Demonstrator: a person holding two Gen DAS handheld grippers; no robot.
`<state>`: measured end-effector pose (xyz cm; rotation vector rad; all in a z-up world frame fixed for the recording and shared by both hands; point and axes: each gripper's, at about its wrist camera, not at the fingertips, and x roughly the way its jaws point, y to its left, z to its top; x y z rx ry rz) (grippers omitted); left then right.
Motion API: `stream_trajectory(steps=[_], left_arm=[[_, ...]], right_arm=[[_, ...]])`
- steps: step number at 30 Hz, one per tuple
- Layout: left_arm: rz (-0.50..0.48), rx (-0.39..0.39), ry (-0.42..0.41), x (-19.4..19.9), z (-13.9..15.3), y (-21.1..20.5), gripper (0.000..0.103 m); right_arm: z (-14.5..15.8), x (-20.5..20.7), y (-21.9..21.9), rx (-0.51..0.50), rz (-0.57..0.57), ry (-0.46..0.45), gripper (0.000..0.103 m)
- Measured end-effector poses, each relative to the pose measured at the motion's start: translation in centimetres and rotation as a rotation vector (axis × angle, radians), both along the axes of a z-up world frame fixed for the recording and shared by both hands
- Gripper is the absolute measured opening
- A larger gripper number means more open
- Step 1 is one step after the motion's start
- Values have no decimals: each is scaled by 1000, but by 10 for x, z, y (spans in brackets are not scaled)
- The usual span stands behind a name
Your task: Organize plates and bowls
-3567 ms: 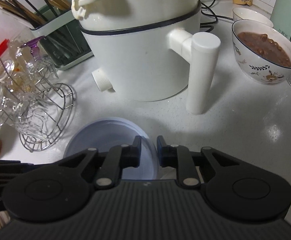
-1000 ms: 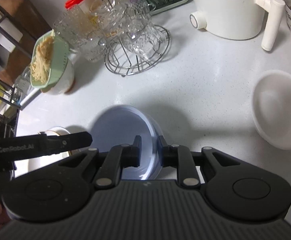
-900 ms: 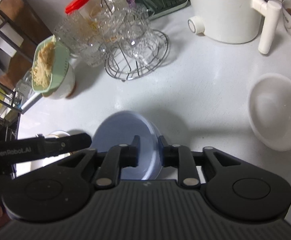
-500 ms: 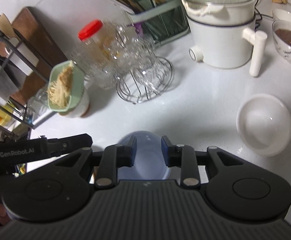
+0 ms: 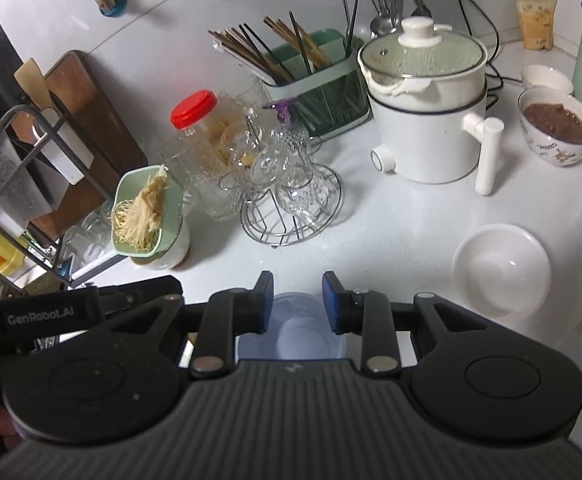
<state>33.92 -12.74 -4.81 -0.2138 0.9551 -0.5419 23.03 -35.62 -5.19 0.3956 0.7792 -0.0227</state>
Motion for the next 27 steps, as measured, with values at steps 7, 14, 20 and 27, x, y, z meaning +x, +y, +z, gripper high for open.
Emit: stream_trajectory(steps=[7,14,20,27], left_arm=[[-45,25,-50,-9,3,-2,54],[-71,38,-67,-9,6,-14,54],[-108,54,-69,-13,7,-36,54],[-161,77,-60,-19,-2,-71,54]], right_arm=[[5,-12,6,-38,-27,-35,31],[8,-20,1,-81,-53,-68,31],[4,-32,-17,-80,-96,-73,31],[-5,-53,-43,-106,-150,-64,31]])
